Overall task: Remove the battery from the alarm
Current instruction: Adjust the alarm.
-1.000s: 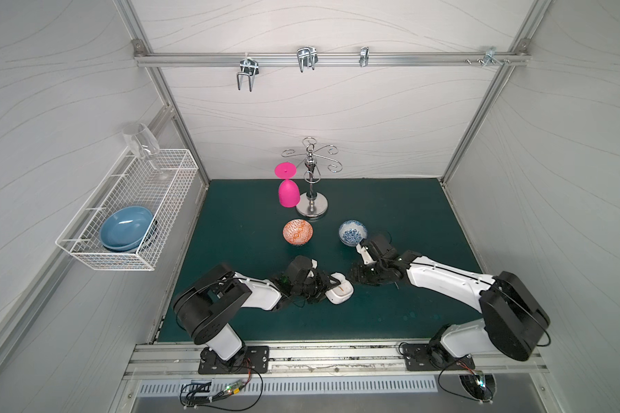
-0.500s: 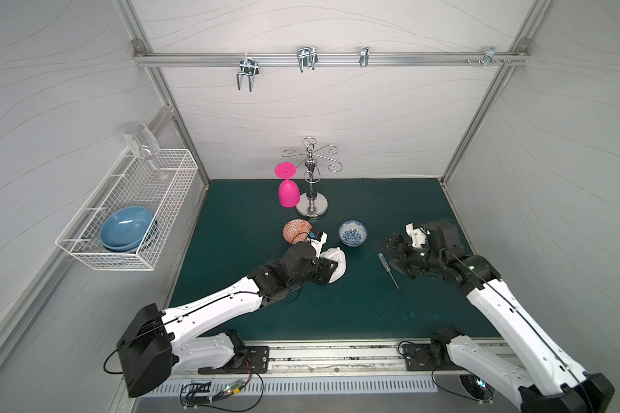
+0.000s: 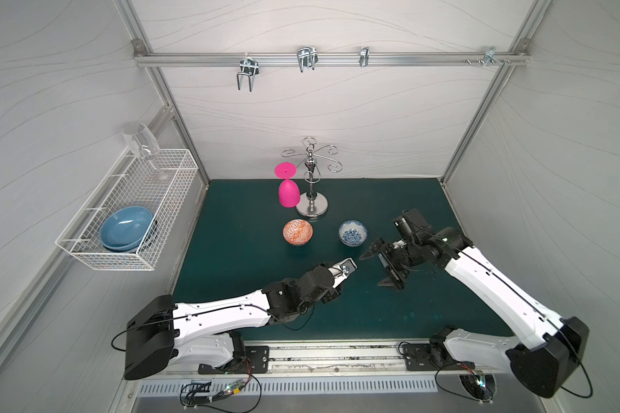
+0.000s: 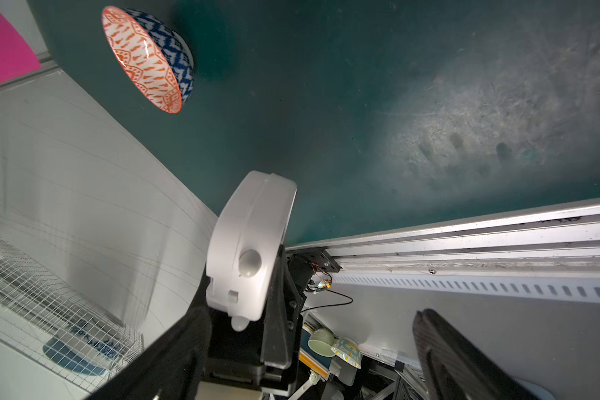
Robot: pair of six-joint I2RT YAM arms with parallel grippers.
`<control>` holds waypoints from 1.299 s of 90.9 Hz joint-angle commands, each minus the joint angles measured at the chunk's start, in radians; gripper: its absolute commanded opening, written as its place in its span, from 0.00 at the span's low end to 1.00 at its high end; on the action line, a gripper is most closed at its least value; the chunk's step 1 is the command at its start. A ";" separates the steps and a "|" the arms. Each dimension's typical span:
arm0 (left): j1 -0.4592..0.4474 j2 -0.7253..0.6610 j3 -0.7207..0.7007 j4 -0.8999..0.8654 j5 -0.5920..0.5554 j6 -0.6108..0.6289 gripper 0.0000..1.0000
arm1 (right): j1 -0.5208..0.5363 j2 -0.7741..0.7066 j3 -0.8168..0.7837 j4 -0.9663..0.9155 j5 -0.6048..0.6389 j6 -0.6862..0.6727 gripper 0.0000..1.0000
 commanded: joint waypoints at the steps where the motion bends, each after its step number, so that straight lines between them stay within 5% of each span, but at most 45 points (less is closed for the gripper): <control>1: -0.026 0.013 0.010 0.113 -0.047 0.079 0.30 | 0.032 0.017 0.033 0.072 0.024 0.088 0.96; 47: -0.057 0.016 0.023 0.139 -0.070 0.069 0.30 | 0.110 0.072 -0.047 0.248 0.037 0.222 0.80; 80: -0.060 0.002 0.024 0.136 -0.069 0.052 0.34 | 0.123 0.072 -0.087 0.319 0.054 0.242 0.52; 91: -0.062 -0.015 0.012 0.127 -0.066 0.039 0.45 | 0.119 0.057 -0.096 0.331 0.073 0.230 0.38; 102: -0.061 -0.056 0.004 0.077 -0.043 0.001 0.68 | 0.084 0.026 -0.110 0.340 0.092 0.165 0.26; 118: -0.059 -0.193 -0.024 -0.086 -0.005 -0.103 0.88 | -0.049 -0.073 -0.163 0.358 0.110 -0.099 0.20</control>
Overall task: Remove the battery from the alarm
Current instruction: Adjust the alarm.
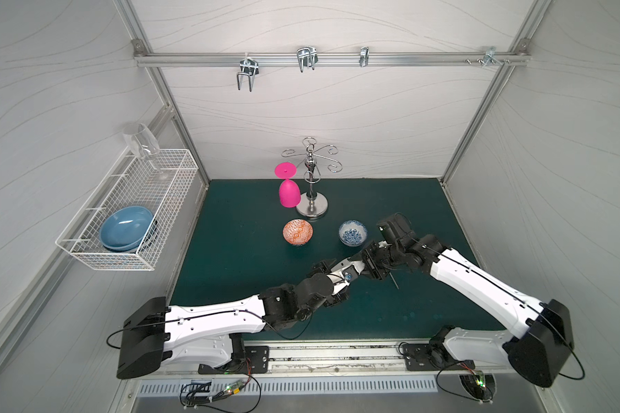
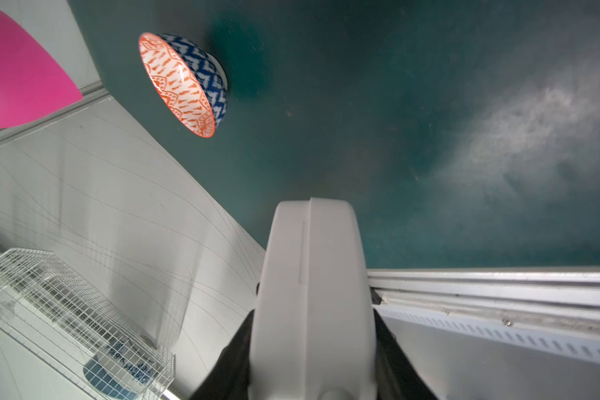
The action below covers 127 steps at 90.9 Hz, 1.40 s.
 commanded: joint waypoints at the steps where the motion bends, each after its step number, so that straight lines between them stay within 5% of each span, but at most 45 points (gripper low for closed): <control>1: -0.002 -0.103 -0.019 -0.086 0.038 -0.091 0.90 | -0.089 -0.089 -0.030 0.033 0.027 -0.221 0.20; 12: 0.022 -0.270 -0.074 -0.159 0.091 -0.209 1.00 | -0.231 -0.193 -0.122 0.117 -0.030 -0.490 0.23; 27: 0.215 -0.481 -0.126 -0.205 0.402 -0.457 1.00 | -0.395 -0.288 -0.225 0.262 -0.243 -0.760 0.27; 43: 0.423 -0.526 -0.146 -0.122 0.720 -0.705 1.00 | -0.408 -0.290 -0.226 0.296 -0.436 -0.969 0.24; 59: 0.559 -0.383 -0.131 0.109 1.089 -0.905 1.00 | -0.370 -0.281 -0.221 0.387 -0.610 -1.000 0.22; 76: 0.567 -0.216 -0.081 0.316 1.287 -0.995 1.00 | -0.217 -0.240 -0.169 0.397 -0.685 -1.046 0.22; 99: 0.567 -0.097 -0.079 0.501 1.351 -1.084 0.99 | -0.106 -0.200 -0.139 0.490 -0.721 -0.982 0.21; 127: 0.564 -0.045 -0.102 0.669 1.396 -1.208 0.73 | -0.063 -0.165 -0.153 0.647 -0.700 -0.856 0.20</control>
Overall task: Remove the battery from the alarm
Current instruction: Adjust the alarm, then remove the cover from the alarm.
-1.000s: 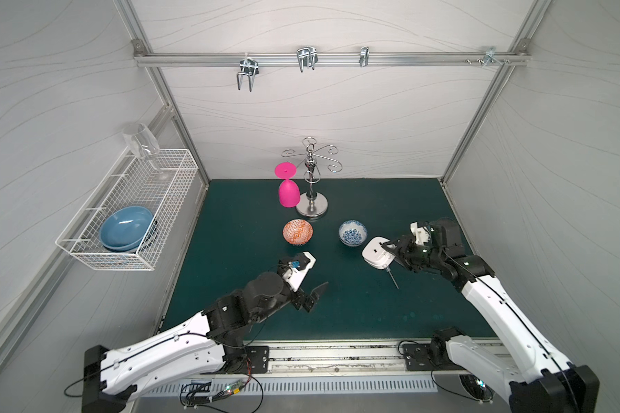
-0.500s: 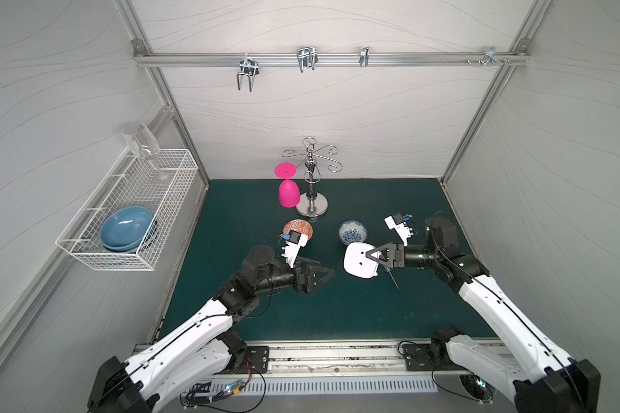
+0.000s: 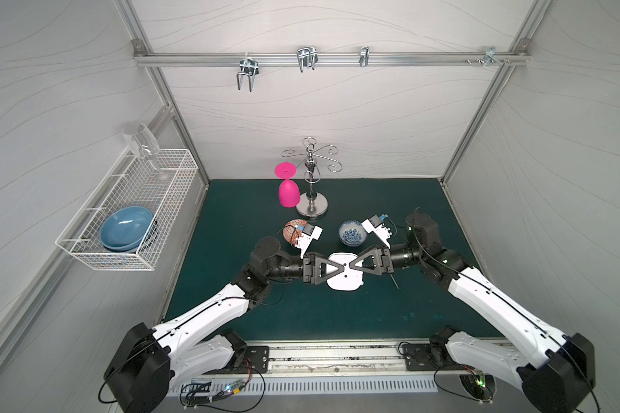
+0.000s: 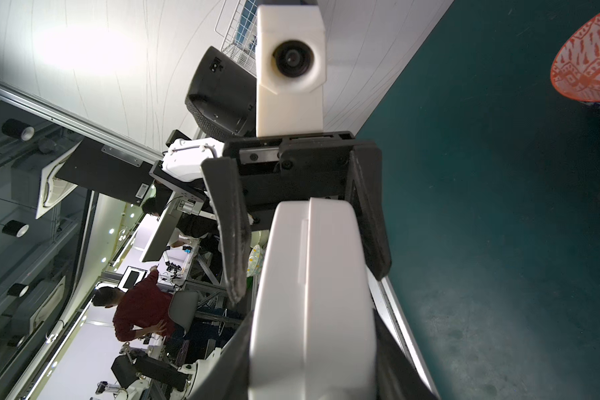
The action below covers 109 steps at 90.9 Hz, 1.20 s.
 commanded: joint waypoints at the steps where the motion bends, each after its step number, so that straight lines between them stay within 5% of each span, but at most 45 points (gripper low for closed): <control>1: 0.000 0.009 0.016 0.138 0.044 -0.052 0.72 | 0.011 0.002 0.007 0.128 -0.017 0.067 0.20; 31: 0.002 0.010 0.011 0.118 0.033 -0.034 0.31 | -0.004 -0.010 0.013 0.092 0.060 0.063 0.21; 47: 0.001 0.005 0.008 -0.002 -0.042 0.007 0.27 | -0.091 -0.038 0.012 -0.039 0.156 0.063 0.66; 58: 0.002 0.015 -0.003 -0.214 -0.236 0.043 0.22 | -0.195 -0.075 -0.011 -0.186 0.253 0.063 0.85; 74: 0.003 0.175 -0.079 -0.064 -0.320 -0.026 0.12 | -0.228 -0.123 -0.140 -0.188 0.336 0.121 0.82; 109: -0.047 0.600 -0.109 0.340 -0.288 -0.198 0.08 | -0.013 -0.051 -0.463 0.245 0.605 0.324 0.70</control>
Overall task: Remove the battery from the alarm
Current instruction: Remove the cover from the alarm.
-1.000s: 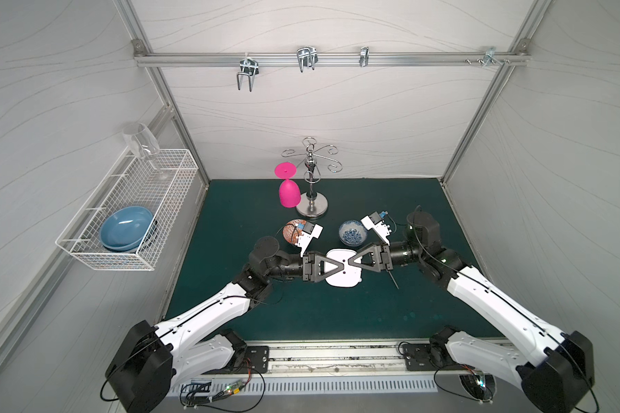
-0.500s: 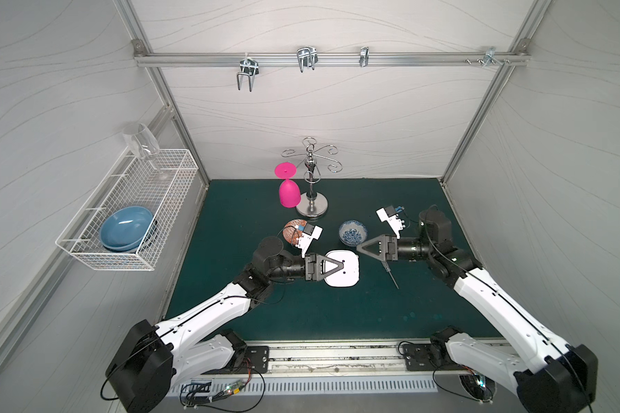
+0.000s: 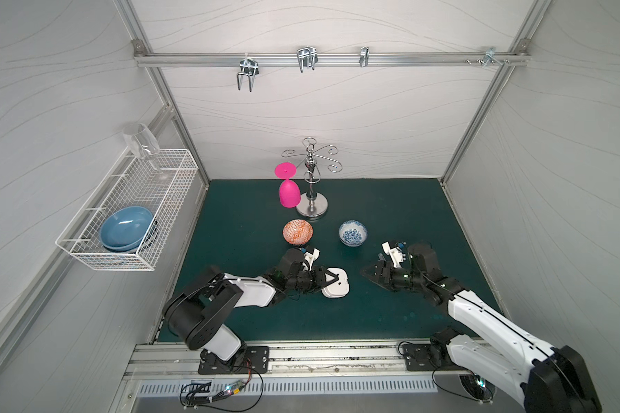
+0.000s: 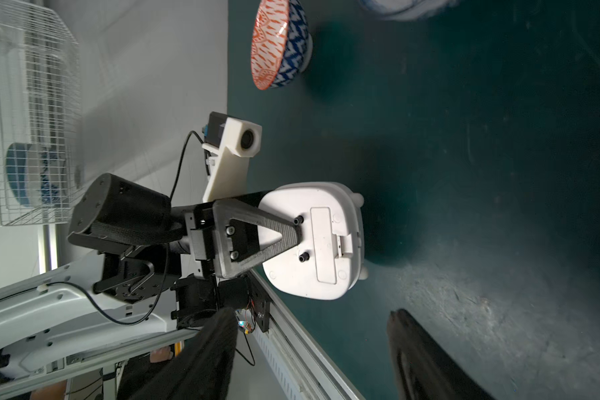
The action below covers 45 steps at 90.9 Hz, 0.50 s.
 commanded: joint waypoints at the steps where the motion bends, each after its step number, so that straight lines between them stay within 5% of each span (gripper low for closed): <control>1: -0.025 0.073 0.019 0.244 0.016 -0.065 0.08 | 0.052 0.049 -0.032 0.180 0.116 0.056 0.70; 45: -0.045 0.198 0.028 0.298 0.007 -0.084 0.07 | 0.150 0.304 -0.016 0.351 0.188 0.072 0.54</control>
